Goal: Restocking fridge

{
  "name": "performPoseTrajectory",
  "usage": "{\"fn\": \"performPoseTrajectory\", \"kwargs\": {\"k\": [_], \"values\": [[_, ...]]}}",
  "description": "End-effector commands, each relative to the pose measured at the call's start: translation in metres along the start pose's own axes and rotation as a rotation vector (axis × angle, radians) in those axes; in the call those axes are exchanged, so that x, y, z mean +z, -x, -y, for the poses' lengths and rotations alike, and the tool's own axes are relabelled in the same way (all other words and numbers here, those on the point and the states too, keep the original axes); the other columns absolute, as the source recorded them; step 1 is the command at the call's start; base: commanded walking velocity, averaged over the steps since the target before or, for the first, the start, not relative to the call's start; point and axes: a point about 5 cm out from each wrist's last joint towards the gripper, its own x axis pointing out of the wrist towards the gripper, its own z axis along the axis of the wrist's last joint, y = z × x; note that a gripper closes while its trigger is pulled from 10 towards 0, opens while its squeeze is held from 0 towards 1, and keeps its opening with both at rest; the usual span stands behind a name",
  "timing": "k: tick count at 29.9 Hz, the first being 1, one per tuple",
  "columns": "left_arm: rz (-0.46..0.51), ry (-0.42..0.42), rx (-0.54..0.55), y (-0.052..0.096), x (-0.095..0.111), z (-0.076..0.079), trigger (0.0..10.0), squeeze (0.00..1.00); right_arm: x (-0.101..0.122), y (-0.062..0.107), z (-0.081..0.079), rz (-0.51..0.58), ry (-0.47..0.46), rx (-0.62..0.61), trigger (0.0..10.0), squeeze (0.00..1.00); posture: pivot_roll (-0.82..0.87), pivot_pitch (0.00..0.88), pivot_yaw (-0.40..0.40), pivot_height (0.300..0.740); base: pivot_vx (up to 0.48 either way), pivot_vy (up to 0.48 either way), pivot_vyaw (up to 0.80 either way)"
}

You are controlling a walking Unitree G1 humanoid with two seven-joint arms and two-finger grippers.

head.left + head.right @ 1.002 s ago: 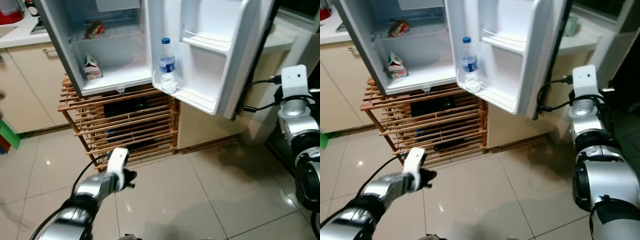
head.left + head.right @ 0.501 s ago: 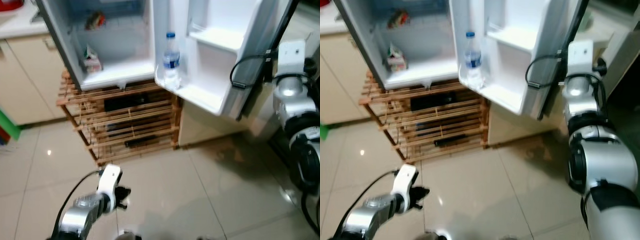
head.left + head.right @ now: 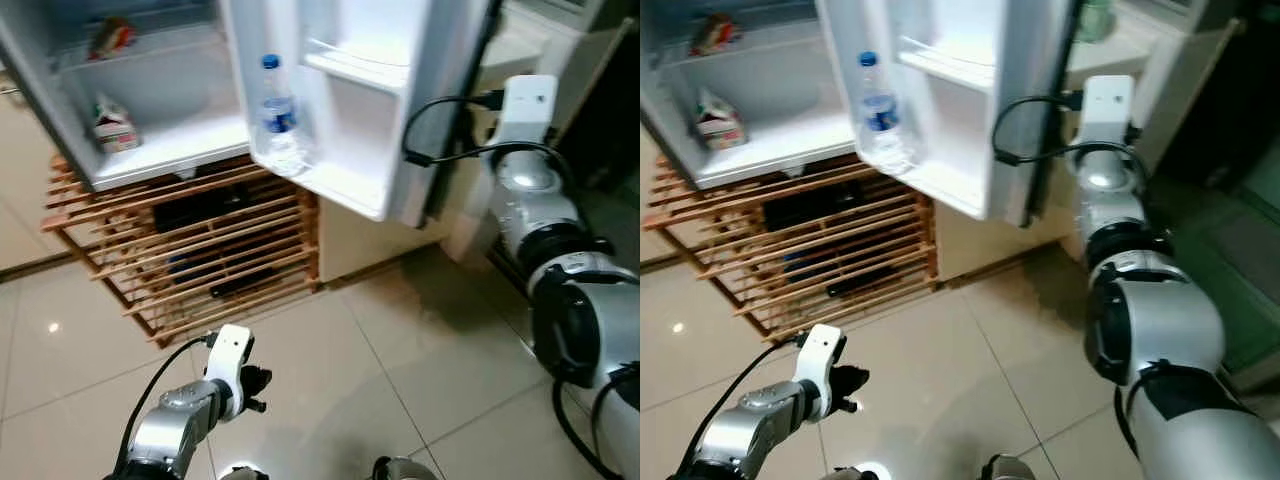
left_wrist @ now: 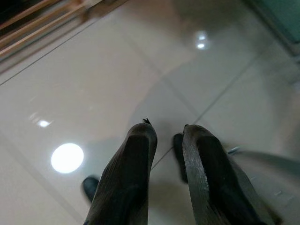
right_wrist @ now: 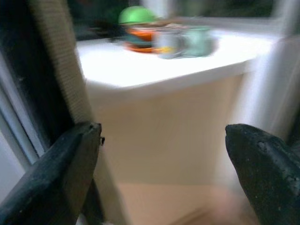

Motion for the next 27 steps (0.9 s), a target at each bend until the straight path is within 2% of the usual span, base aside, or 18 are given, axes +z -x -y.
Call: {"fn": "performPoseTrajectory", "kwargs": {"k": [1, 2, 4, 6, 7, 10, 11, 12, 14, 16, 17, 18, 20, 21, 23, 25, 26, 27], "values": [[-0.011, 0.011, -0.031, -0.003, -0.001, 0.004, 10.0, 0.00, 0.022, -0.001, -0.056, 0.087, -0.163, 0.377, 10.0, 0.00, 0.05, 0.047, 0.025, 0.740, 0.000, 0.000, 0.00], [-0.008, 0.004, -0.053, -0.005, 0.003, 0.007, 10.0, 0.00, 0.025, 0.015, -0.073, 0.091, -0.232, 0.558, 10.0, 0.00, 0.03, 0.034, 0.025, 0.740, 0.000, 0.000, 0.00], [-0.005, 0.001, -0.074, -0.009, 0.008, 0.009, 10.0, 0.00, 0.027, 0.050, -0.090, 0.078, -0.243, 0.773, 10.0, 0.00, 0.01, 0.028, 0.032, 0.740, 0.000, 0.000, 0.00], [-0.005, 0.001, -0.074, -0.009, 0.008, 0.009, 10.0, 0.00, 0.027, 0.050, -0.090, 0.078, -0.243, 0.773, 10.0, 0.00, 0.01, 0.028, 0.032, 0.740, 0.000, 0.000, 0.00], [-0.005, 0.025, -0.077, -0.010, 0.008, 0.009, 10.0, 0.00, 0.028, 0.067, -0.090, 0.059, -0.287, 0.809, 10.0, 0.00, 0.00, 0.017, 0.035, 0.740, 0.000, 0.000, 0.00], [-0.007, 0.063, -0.077, -0.013, 0.010, 0.007, 10.0, 0.00, 0.026, 0.080, -0.087, 0.039, -0.305, 0.830, 10.0, 0.00, -0.03, 0.002, 0.037, 0.740, 0.000, 0.000, 0.00], [-0.004, 0.080, -0.087, -0.015, 0.012, 0.008, 10.0, 0.00, 0.019, 0.098, -0.086, 0.004, -0.304, 0.858, 10.0, 0.00, -0.05, 0.000, 0.045, 0.740, 0.000, 0.000, 0.00], [-0.004, 0.080, -0.087, -0.015, 0.012, 0.008, 10.0, 0.00, 0.019, 0.098, -0.086, 0.004, -0.304, 0.858, 10.0, 0.00, -0.05, 0.000, 0.045, 0.740, 0.000, 0.000, 0.00], [0.000, 0.078, -0.091, -0.018, 0.016, 0.009, 10.0, 0.00, 0.010, 0.113, -0.084, -0.035, -0.296, 0.880, 10.0, 0.00, -0.07, 0.000, 0.053, 0.740, 0.000, 0.000, 0.00], [0.036, 0.019, -0.104, -0.024, 0.030, 0.016, 10.0, 0.00, -0.007, 0.116, -0.069, -0.069, -0.230, 0.749, 10.0, 0.00, -0.09, 0.000, 0.071, 0.740, 0.000, 0.000, 0.00], [0.036, 0.019, -0.104, -0.024, 0.030, 0.016, 10.0, 0.00, -0.007, 0.116, -0.069, -0.069, -0.230, 0.749, 10.0, 0.00, -0.09, 0.000, 0.071, 0.740, 0.000, 0.000, 0.00], [0.063, -0.015, -0.105, -0.026, 0.038, 0.018, 10.0, 0.00, -0.013, 0.113, -0.060, -0.086, -0.171, 0.649, 10.0, 0.00, -0.09, 0.000, 0.074, 0.740, 0.000, 0.000, 0.00], [0.211, -0.122, -0.048, -0.025, 0.068, 0.021, 10.0, 0.00, -0.028, 0.099, -0.026, -0.097, -0.050, 0.331, 10.0, 0.00, -0.10, 0.000, 0.082, 0.740, 0.000, 0.000, 0.00], [0.280, -0.144, -0.024, -0.023, 0.084, 0.022, 10.0, 0.00, -0.035, 0.094, -0.011, -0.105, -0.009, 0.211, 10.0, 0.00, -0.10, 0.000, 0.082, 0.740, 0.000, 0.000, 0.00], [0.513, -0.143, 0.012, -0.007, 0.127, 0.025, 10.0, 0.00, -0.056, 0.095, 0.024, -0.145, 0.000, -0.050, 10.0, 0.00, -0.10, 0.000, 0.085, 0.740, 0.000, 0.000, 0.00], [0.701, -0.140, 0.055, 0.012, 0.158, 0.026, 10.0, 0.00, -0.071, 0.103, 0.036, -0.193, -0.013, -0.131, 10.0, 0.00, -0.10, 0.000, 0.085, 0.740, 0.000, 0.000, 0.00], [0.701, -0.140, 0.055, 0.012, 0.158, 0.026, 10.0, 0.00, -0.071, 0.103, 0.036, -0.193, -0.013, -0.131, 10.0, 0.00, -0.10, 0.000, 0.085, 0.740, 0.000, 0.000, 0.00], [0.798, -0.122, 0.061, 0.025, 0.176, 0.028, 10.0, 0.00, -0.074, 0.107, 0.031, -0.196, -0.008, -0.113, 10.0, 0.00, -0.10, 0.000, 0.085, 0.740, 0.000, 0.000, 0.00]]}}
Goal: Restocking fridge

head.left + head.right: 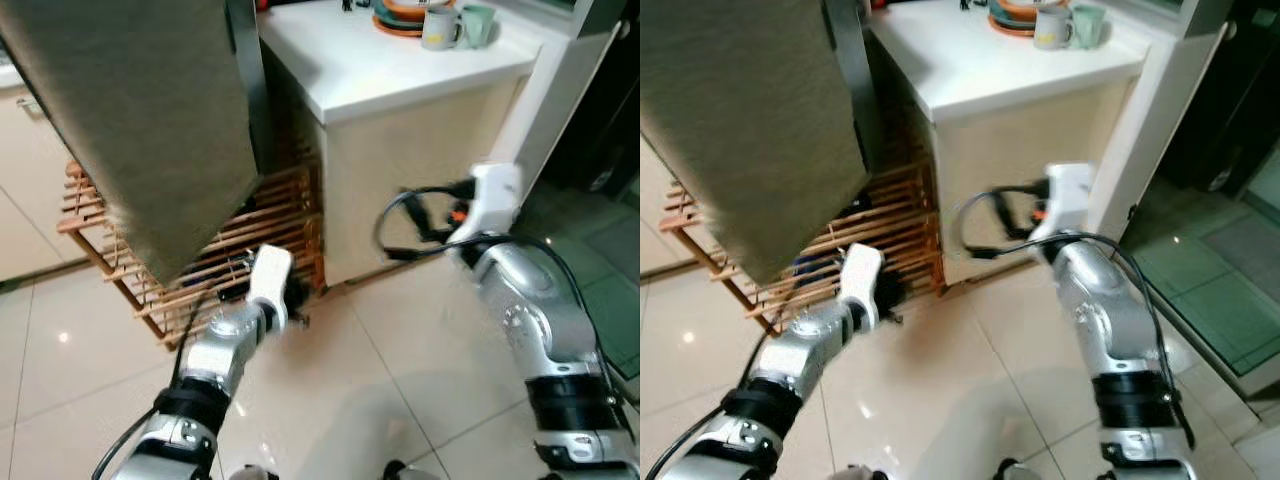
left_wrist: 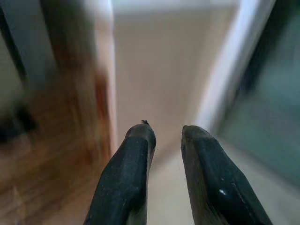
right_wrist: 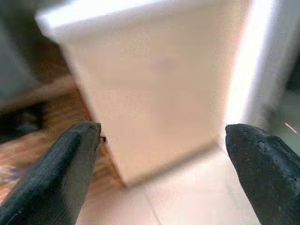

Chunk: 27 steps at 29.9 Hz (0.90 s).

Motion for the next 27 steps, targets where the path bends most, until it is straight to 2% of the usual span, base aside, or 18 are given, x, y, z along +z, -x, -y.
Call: {"fn": "performPoseTrajectory", "kwargs": {"k": [1, 2, 5, 7, 11, 14, 16, 27], "values": [[0.119, 0.025, 0.013, -0.005, 0.029, 0.001, 10.0, 0.00, 0.005, 0.001, -0.014, 0.048, 0.005, 0.033, 10.0, 0.00, -0.10, 0.000, 0.085, 0.740, 0.000, 0.000, 0.00], [0.196, 0.016, -0.018, -0.008, 0.053, 0.009, 10.0, 0.00, 0.005, 0.004, -0.029, 0.083, 0.048, 0.091, 10.0, 0.00, -0.11, 0.000, 0.082, 0.740, 0.000, 0.000, 0.00], [0.211, 0.007, -0.025, -0.009, 0.056, 0.011, 10.0, 0.00, 0.004, 0.005, -0.032, 0.095, 0.062, 0.098, 10.0, 0.00, -0.11, 0.000, 0.082, 0.740, 0.000, 0.000, 0.00], [0.277, 0.007, -0.135, -0.012, 0.074, 0.032, 10.0, 0.00, 0.006, 0.000, -0.040, 0.134, 0.032, 0.106, 10.0, 0.00, -0.10, 0.000, 0.072, 0.740, 0.240, 0.000, 0.00], [0.288, 0.010, -0.142, -0.012, 0.077, 0.034, 10.0, 0.00, 0.007, -0.002, -0.039, 0.143, 0.032, 0.103, 10.0, 0.00, -0.10, 0.000, 0.073, 0.740, 0.480, 0.000, 0.00], [0.255, 0.075, -0.074, -0.012, 0.071, 0.023, 10.0, 0.00, 0.020, -0.010, -0.027, 0.189, 0.040, 0.060, 10.0, 0.00, -0.09, 0.000, 0.075, 0.740, 0.111, 0.427, 0.00], [0.245, 0.089, -0.064, -0.012, 0.070, 0.020, 10.0, 0.00, 0.023, -0.011, -0.026, 0.199, 0.038, 0.057, 10.0, 0.00, -0.09, 0.000, 0.073, 0.740, 0.000, 0.474, 0.00], [0.193, 0.101, -0.050, -0.013, 0.061, 0.018, 10.0, 0.00, 0.013, -0.011, -0.034, 0.195, 0.040, 0.108, 10.0, 0.00, -0.09, 0.000, 0.060, 0.740, 0.000, 0.480, 0.00]]}}
